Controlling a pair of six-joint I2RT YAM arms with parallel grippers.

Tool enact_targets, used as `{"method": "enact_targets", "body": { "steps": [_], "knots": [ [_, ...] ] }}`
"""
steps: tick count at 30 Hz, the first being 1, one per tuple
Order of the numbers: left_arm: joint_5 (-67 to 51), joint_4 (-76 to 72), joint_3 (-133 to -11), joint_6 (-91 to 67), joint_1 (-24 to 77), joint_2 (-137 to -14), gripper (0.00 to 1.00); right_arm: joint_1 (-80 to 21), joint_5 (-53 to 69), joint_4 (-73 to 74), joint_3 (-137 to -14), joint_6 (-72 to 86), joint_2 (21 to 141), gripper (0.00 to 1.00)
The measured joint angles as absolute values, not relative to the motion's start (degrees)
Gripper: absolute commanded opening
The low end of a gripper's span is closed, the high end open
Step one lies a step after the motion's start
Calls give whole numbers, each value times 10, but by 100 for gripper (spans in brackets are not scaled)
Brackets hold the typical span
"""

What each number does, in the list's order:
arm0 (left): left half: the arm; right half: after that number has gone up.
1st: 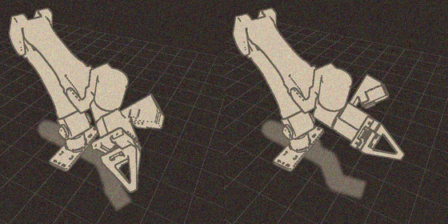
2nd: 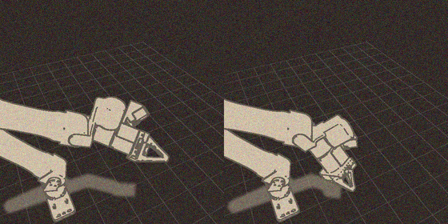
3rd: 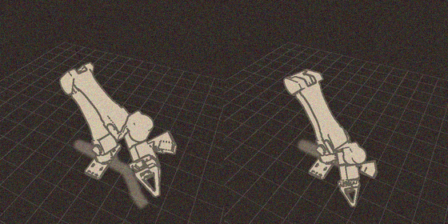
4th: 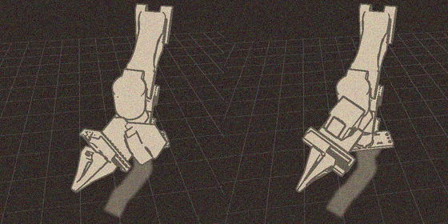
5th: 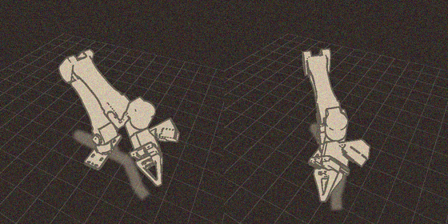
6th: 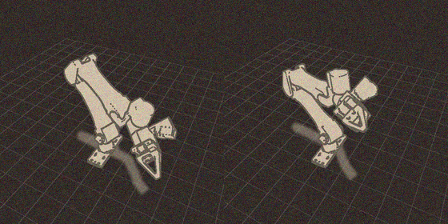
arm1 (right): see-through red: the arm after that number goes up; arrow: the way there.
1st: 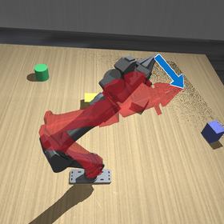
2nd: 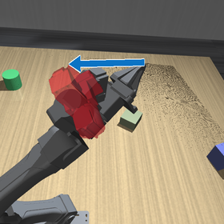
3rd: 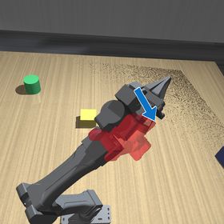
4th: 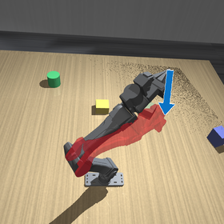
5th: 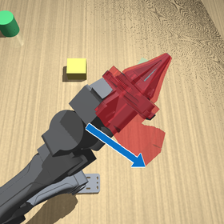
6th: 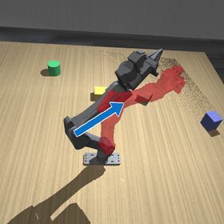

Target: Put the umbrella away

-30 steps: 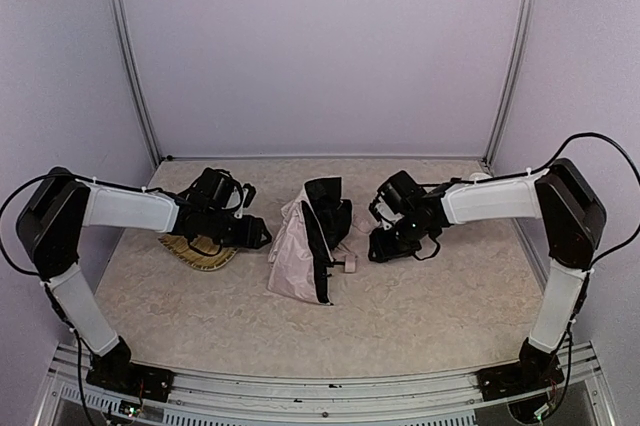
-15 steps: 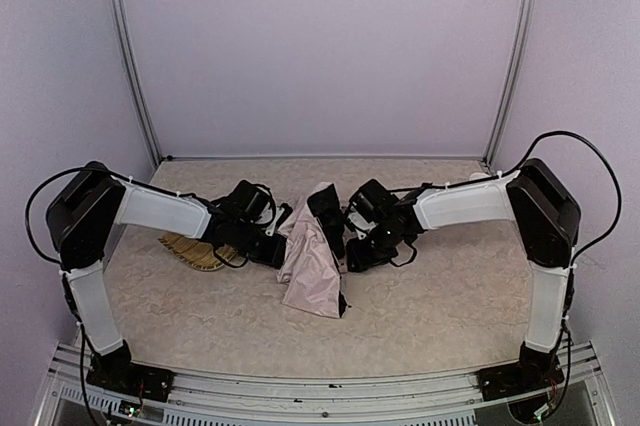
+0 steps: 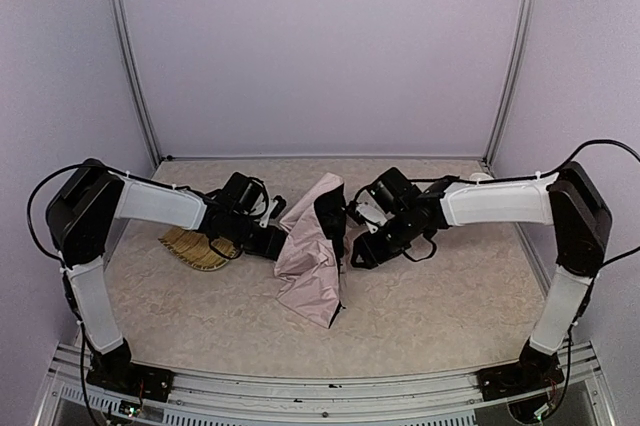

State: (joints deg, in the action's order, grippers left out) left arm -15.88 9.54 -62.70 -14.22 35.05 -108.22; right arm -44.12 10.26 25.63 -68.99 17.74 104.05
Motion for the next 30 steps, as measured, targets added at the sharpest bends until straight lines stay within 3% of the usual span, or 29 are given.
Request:
{"method": "enact_targets", "body": {
  "steps": [5,10,12,14,18,20,23,26,28,30],
  "knots": [
    [-146,85,-606,-132,344,-1057,60,-434,136,278,-696,83,955,55],
    [-130,77,-587,-124,342,-1028,61,-457,245,256,-698,26,912,79],
    [-119,74,-582,-119,341,-1015,60,-467,289,243,-699,17,909,82],
    [-106,70,-577,-115,341,-1002,58,-476,327,229,-698,12,911,74],
    [-84,58,-557,-106,342,-965,51,-482,368,193,-699,15,921,30],
    [-75,49,-546,-99,344,-941,51,-482,368,186,-703,19,934,29],
    [-66,24,-524,-82,358,-892,51,-482,357,190,-714,21,955,44],
    [-74,-1,-507,-69,378,-850,51,-482,333,200,-726,15,966,47],
    [-90,-21,-498,-60,389,-830,52,-482,312,204,-726,13,966,41],
    [-108,-41,-487,-54,394,-817,52,-482,294,206,-726,13,966,22]
  ]
}}
